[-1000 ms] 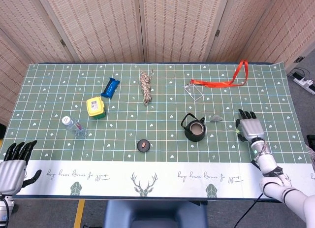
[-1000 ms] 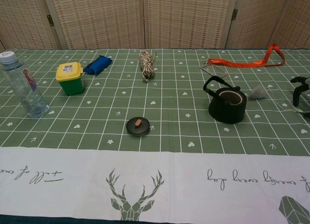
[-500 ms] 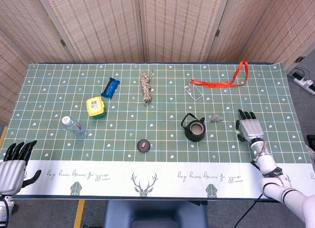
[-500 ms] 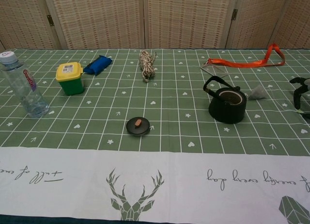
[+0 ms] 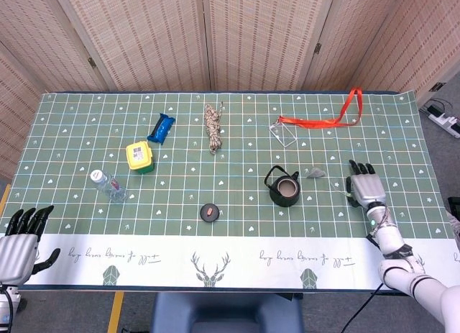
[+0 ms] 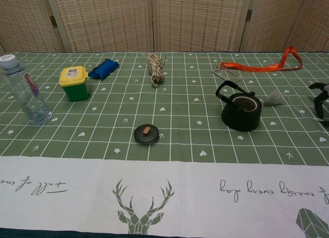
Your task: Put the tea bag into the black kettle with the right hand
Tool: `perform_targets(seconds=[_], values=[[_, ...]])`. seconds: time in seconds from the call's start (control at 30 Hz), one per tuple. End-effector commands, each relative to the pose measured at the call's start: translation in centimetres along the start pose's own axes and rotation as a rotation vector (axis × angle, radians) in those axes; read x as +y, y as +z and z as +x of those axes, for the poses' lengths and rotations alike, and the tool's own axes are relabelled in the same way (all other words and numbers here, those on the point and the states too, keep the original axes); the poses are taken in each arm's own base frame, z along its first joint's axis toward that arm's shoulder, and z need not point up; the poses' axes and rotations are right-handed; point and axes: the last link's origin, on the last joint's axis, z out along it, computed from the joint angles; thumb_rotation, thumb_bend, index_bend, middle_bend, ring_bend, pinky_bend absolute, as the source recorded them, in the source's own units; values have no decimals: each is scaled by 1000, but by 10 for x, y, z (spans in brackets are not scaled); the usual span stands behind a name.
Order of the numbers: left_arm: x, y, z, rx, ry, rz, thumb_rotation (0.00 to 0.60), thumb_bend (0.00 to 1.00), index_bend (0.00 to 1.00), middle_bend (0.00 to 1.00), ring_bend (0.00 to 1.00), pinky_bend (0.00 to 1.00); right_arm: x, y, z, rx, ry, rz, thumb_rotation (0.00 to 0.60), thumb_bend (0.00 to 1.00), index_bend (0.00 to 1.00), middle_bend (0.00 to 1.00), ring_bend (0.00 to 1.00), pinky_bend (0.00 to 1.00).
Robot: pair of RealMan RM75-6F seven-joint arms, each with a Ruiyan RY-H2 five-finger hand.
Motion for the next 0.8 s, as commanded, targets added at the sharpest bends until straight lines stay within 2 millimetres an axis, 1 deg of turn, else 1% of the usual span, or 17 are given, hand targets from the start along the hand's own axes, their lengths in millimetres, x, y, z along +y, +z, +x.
perform_targets(seconds=[0.03,0.8], values=[[0,0,0,1,0,-1,600,267,0,78,44,34,0,0,0,0,-3,-1,600,372,545,0,0,0],[3,-3,1,36,10,-37,600,266,0,78,48,23,-1,3,-4,9,-60,-6,600,384,597,0,0,0]])
